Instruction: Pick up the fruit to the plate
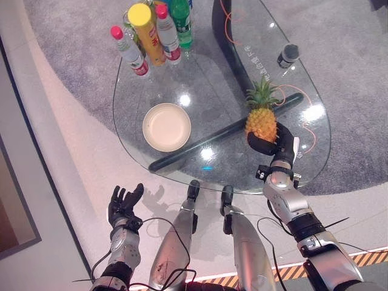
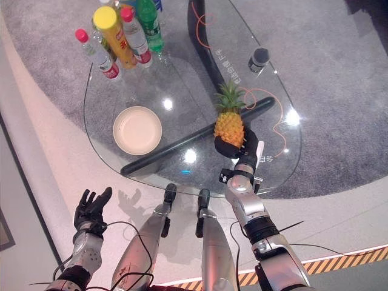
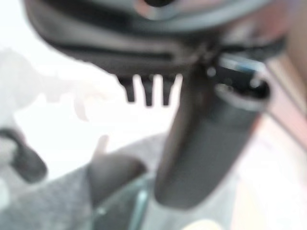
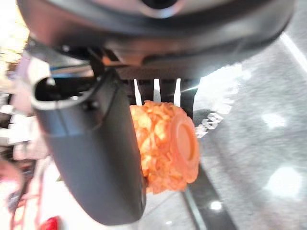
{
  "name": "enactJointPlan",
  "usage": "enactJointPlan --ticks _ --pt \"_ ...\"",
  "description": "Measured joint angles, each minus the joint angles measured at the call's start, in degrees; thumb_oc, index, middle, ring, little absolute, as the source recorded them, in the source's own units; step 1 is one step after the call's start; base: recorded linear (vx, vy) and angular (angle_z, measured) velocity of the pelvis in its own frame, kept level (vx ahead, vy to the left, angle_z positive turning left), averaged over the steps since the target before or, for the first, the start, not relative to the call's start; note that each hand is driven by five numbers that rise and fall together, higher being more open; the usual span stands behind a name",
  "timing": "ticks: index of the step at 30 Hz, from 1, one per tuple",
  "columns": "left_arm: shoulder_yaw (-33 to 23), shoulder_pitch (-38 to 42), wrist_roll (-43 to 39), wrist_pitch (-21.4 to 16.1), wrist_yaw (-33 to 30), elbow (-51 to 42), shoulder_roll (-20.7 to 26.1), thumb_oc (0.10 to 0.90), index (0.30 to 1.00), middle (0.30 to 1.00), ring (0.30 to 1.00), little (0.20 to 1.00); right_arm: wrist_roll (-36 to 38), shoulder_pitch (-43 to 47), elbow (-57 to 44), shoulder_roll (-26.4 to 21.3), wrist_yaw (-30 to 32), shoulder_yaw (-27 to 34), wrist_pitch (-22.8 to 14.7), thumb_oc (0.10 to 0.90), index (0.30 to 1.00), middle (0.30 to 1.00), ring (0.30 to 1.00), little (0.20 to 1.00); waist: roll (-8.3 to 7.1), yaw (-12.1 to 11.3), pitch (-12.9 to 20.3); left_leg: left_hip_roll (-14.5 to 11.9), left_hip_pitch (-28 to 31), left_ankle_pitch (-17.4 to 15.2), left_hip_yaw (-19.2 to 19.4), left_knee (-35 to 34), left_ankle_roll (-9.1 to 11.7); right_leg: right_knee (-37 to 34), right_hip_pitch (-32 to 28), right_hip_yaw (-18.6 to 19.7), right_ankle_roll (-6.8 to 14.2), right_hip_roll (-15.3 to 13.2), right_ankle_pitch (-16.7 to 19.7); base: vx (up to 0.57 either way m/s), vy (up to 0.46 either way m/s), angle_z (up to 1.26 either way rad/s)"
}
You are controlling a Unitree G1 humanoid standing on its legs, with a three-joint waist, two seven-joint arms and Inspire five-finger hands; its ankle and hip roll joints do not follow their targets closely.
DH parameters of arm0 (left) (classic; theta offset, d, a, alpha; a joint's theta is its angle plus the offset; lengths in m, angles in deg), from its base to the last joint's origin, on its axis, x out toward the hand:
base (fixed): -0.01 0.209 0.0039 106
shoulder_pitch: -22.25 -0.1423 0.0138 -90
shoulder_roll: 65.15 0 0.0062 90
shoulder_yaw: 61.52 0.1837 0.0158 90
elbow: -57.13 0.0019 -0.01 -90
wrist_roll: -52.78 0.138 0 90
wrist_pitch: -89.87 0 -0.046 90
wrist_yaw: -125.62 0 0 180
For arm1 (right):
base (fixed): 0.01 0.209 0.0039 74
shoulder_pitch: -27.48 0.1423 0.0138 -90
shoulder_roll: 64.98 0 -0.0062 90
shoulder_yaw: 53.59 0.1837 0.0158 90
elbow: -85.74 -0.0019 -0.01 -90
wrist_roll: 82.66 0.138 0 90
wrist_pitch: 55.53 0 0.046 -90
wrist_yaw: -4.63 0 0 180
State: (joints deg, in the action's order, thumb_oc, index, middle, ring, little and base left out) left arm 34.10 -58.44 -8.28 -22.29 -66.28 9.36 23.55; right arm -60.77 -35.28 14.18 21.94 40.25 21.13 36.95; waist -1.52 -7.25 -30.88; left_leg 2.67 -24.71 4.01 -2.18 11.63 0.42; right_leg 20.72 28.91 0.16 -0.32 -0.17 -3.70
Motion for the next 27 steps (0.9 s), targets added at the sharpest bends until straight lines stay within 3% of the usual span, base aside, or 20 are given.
enactJointPlan --ticks 9,21,27 --pt "0.46 -0.79 0.11 0.38 1.79 -10.51 -0.2 0.8 0.9 0.9 0.9 0.9 -5.69 -3.48 -4.9 0.27 -8.95 -0.67 -0.04 0.1 0.3 0.3 0.3 0.2 -0.02 0.77 -0.05 -0.26 4.18 0.63 -0.15 -2.07 0.08 -0.48 -3.53 -0.17 -0.04 0.15 -0.23 0.0 0.0 0.0" --pt "8.06 -1.35 -3.87 10.52 10.84 -27.88 4.14 0.8 0.9 0.9 0.9 0.9 -11.82 -3.07 -12.51 -7.69 -24.62 -5.37 0.0 0.1 0.3 0.3 0.3 0.2 0.2 -0.32 -0.14 -0.54 5.11 0.98 -1.59 -2.98 0.58 -0.93 -4.85 -1.92 -0.56 0.19 -0.51 -0.02 -0.016 0.06" --pt "9.34 -0.57 -6.61 12.57 12.75 -33.05 8.14 0.8 0.9 0.9 0.9 0.9 -13.02 -2.99 -12.73 -9.88 -30.59 -9.12 0.11 0.1 0.3 0.3 0.3 0.2 0.22 -0.57 -0.15 -0.51 5.12 1.1 -2.66 -3.22 0.81 -1.0 -5.15 -2.89 -0.91 0.11 -0.83 -0.01 -0.026 0.09"
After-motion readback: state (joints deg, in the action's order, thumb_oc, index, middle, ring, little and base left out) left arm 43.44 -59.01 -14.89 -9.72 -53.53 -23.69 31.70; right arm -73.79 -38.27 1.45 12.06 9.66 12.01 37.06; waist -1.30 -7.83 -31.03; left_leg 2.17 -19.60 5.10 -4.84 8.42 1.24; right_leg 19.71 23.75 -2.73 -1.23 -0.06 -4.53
